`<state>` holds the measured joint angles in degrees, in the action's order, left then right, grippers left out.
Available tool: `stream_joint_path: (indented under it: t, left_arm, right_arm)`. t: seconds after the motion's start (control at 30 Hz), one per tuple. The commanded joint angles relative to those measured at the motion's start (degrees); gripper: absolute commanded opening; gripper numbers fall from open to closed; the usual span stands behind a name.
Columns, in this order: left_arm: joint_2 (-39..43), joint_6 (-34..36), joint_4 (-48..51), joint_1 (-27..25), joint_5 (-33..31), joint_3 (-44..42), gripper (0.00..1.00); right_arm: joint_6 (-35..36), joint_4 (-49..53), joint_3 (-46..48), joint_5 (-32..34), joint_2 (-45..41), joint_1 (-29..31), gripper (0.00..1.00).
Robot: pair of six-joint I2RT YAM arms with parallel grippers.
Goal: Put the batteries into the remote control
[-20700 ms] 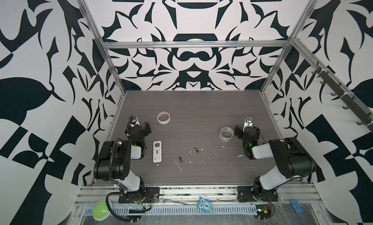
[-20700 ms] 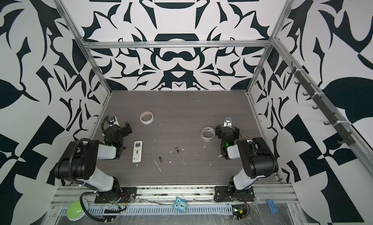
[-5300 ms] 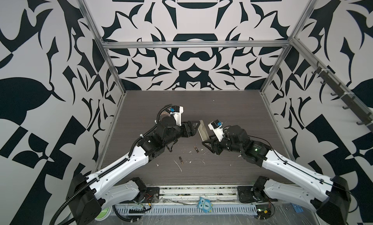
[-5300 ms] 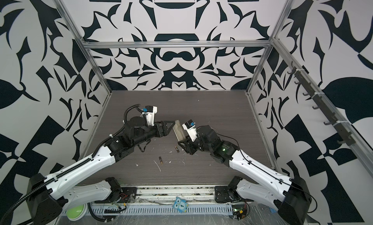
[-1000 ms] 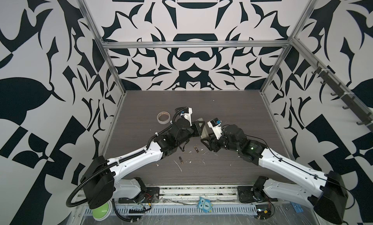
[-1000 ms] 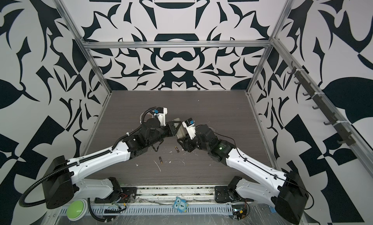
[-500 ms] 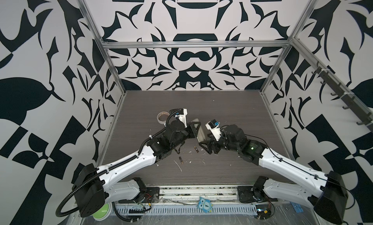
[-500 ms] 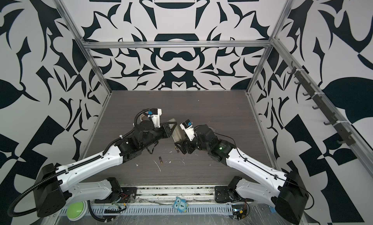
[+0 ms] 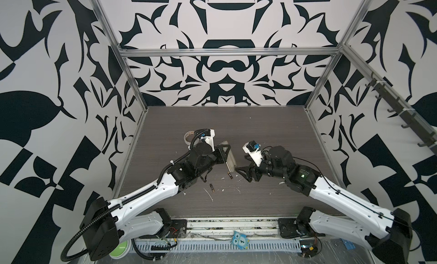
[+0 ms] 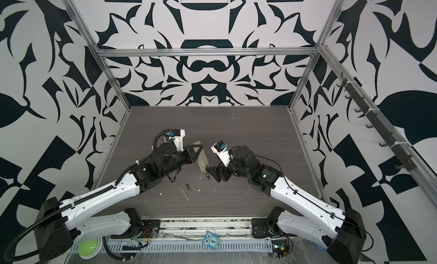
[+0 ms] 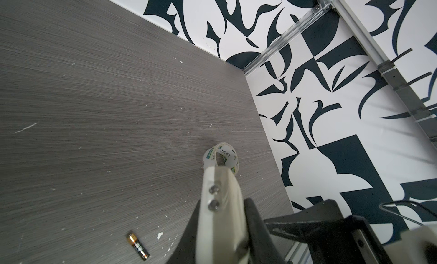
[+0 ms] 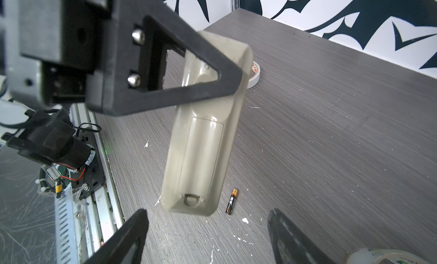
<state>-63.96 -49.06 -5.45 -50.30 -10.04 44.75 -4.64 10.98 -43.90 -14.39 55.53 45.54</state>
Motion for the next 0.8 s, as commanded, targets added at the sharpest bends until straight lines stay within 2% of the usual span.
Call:
stream_joint_path:
  t: [0.0,0.3,0.77]
  left_arm:
    - [1.9,0.4,1.5,0.6,0.5,-0.6,0.00]
    - [4.1,0.9,3.1,2.4,5.9,-1.7,0.00]
    - [10.0,0.0,5.5,7.8,17.4,-5.2,0.00]
  right_arm:
    - [2.8,0.1,-1.9,-1.0,-2.6,0.3,0.84]
    - [5.3,0.5,-2.4,-2.6,-1.7,0.7,0.83]
    - [11.1,-2.2,-0.6,-2.9,-0.7,8.9,0.78]
